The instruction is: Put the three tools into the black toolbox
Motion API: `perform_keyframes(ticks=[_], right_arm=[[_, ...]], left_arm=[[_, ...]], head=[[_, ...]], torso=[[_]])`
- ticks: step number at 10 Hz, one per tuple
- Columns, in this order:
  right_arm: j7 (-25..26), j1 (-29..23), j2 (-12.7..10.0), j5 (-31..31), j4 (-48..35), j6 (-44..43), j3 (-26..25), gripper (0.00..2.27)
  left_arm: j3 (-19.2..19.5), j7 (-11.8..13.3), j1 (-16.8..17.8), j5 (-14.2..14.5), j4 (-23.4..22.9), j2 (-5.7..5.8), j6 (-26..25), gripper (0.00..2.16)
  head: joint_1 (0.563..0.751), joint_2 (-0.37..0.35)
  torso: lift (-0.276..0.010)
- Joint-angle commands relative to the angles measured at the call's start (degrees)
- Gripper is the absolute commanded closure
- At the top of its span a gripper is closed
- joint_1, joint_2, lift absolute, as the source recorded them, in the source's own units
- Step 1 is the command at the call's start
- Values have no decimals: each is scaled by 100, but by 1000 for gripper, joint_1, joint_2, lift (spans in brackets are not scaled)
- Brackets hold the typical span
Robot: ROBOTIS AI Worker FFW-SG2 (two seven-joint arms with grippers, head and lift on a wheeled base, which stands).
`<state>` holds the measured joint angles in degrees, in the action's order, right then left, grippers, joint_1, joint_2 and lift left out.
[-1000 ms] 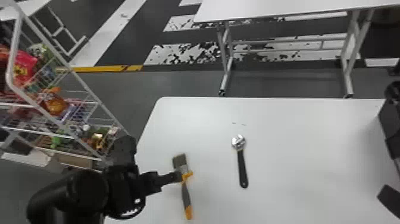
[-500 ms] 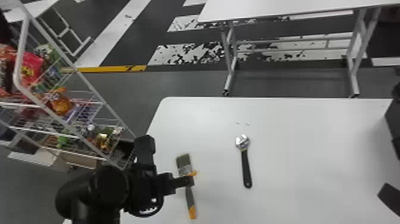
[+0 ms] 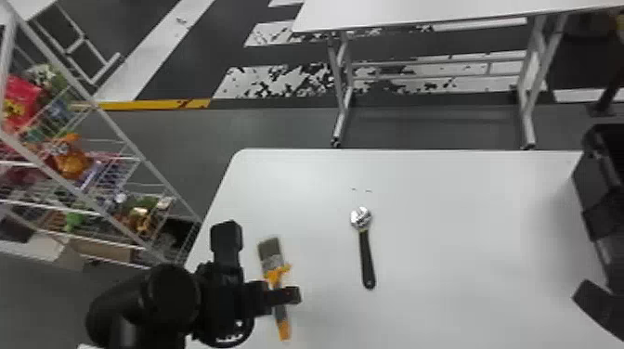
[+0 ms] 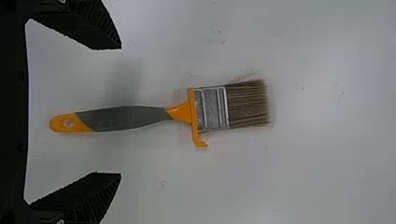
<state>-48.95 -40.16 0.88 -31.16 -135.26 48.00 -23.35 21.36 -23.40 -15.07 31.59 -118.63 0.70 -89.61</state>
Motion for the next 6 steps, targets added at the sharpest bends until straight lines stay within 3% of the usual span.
perform_keyframes(ticks=[1,6], right_arm=[[-10,0,0,-13,26,13,-12,103],[-18,-18,0,-13,26,13,-47,103]], left_arm=[[26,-6,-40,-3,129,-9,-42,19],[-9,73,83,6,437,-9,-42,29]], head=[[695,275],[695,272]], torso=[[-51],[-51]])
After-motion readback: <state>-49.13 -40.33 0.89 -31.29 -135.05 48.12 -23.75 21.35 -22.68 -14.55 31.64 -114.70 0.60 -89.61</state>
